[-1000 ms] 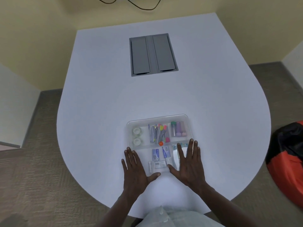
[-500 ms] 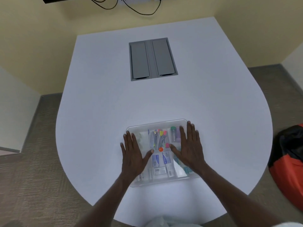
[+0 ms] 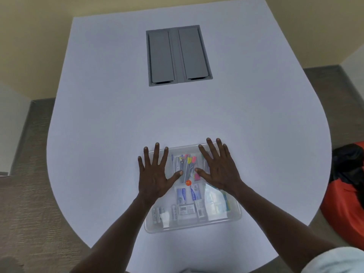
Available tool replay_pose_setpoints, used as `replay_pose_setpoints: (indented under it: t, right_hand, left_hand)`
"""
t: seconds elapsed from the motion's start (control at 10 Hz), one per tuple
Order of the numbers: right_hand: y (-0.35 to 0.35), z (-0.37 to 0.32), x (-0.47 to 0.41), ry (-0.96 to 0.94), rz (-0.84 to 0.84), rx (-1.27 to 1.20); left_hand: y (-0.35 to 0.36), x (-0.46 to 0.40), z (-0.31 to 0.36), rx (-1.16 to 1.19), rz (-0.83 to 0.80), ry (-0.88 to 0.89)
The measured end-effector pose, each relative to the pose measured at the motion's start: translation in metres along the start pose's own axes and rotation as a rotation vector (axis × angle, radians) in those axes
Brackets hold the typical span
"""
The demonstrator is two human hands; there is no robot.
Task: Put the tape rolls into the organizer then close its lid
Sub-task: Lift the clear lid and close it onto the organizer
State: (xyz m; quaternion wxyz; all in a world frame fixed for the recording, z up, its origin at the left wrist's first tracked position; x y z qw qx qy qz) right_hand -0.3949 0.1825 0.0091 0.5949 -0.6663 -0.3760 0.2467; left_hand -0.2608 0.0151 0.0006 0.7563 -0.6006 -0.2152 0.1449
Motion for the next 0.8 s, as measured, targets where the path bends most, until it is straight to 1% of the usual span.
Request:
replay_pose_setpoints:
  t: [0.2,0.4,0.7,0.8]
  right_hand:
    - [0.004,0.003,-0.003,0.011,-0.005,0.010]
    - [0.002,0.002,-0.004,0.012,0.006,-0.002]
    - [0.000,-0.001,0.001,0.029,-0.022,0.029]
    - [-0.018,-0.007,0.003,0.077,0.045,-0.011]
  left_hand:
    - [-0.002,-0.001,0.000,-0.003,0.030,-0.012]
    - [-0.002,-0.002,0.000,0.001,0.021,-0.011]
    - [0.001,0.000,0.002,0.006,-0.038,0.018]
    - [-0.020,0.006,0.007,0.046,0.011,0.037]
Point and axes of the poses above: each hand's wrist, its own x-axis away from the middle knuckle, its own y-axis out of the palm, z = x × y, the point moved 10 cm from there along -x, towards the middle knuckle, and after that the axes turned 1 degree about -z, right-handed, at the moved point
